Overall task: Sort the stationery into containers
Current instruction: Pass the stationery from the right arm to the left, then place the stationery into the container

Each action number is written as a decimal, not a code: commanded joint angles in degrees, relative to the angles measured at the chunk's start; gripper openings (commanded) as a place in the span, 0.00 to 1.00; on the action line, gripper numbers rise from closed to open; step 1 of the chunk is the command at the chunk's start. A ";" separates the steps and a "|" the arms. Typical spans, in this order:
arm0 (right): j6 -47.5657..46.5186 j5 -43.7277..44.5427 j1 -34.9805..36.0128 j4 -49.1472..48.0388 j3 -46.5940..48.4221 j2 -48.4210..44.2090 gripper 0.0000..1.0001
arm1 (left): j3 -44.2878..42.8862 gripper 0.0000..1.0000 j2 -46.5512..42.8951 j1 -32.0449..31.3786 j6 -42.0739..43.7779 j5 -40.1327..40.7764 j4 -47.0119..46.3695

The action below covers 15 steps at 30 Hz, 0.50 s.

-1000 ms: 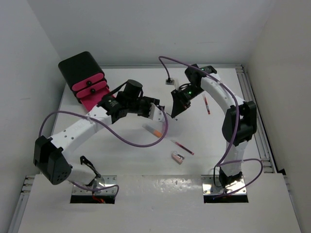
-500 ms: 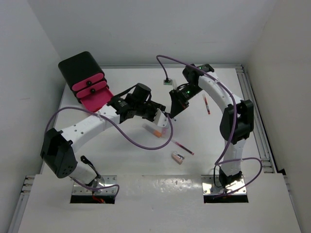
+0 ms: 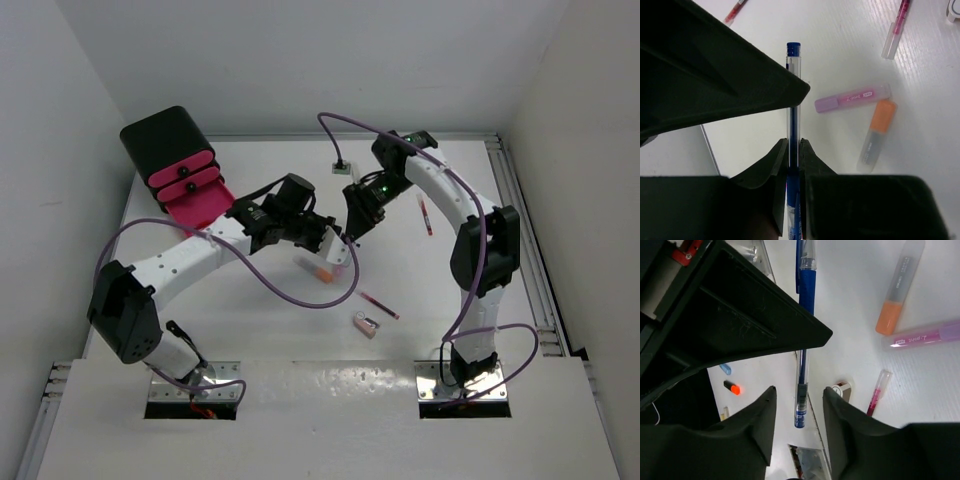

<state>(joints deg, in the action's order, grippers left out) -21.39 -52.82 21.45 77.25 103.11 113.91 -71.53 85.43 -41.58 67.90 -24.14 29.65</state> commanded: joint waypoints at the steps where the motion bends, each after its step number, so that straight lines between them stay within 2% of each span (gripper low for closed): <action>1: -0.41 -2.90 -1.67 4.67 1.48 -1.14 0.45 | -1.86 0.04 -0.35 0.36 -1.79 -0.91 -1.08; 2: 0.46 -2.99 -2.72 3.88 0.70 -1.23 0.53 | -1.95 0.02 -0.61 0.88 -3.20 -1.08 -1.78; 3: 2.47 -2.99 -5.95 2.13 0.25 -1.32 0.54 | -1.86 0.00 -1.05 2.46 -6.43 -1.08 -2.22; 6: 8.80 -1.07 -13.61 -2.79 -1.42 -1.23 0.48 | -2.12 0.00 -2.10 6.59 -13.83 -0.29 -3.37; 7: 10.56 0.33 -15.37 -7.60 -2.20 -1.41 0.46 | -2.30 0.00 -2.28 7.73 -15.67 -0.21 -3.20; 10: 14.26 12.44 -19.51 -18.40 -6.94 -3.16 0.34 | -3.35 0.00 -2.55 12.65 -23.84 1.63 -2.49; 11: 13.31 20.05 -20.04 -20.80 -8.09 -3.95 0.32 | -4.57 0.00 -1.94 13.80 -26.04 3.29 -2.14; 12: 12.78 23.86 -20.05 -25.26 -9.14 -4.13 0.32 | -5.46 0.00 -1.41 16.25 -30.33 4.18 -1.62; 15: 11.90 33.11 -20.40 -30.22 -11.70 -2.91 0.32 | -10.02 0.00 1.75 22.23 -37.39 6.56 1.80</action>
<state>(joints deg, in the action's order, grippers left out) -10.17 -31.94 -1.10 56.75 92.23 113.71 -76.14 85.93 -23.46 41.69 -19.99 30.35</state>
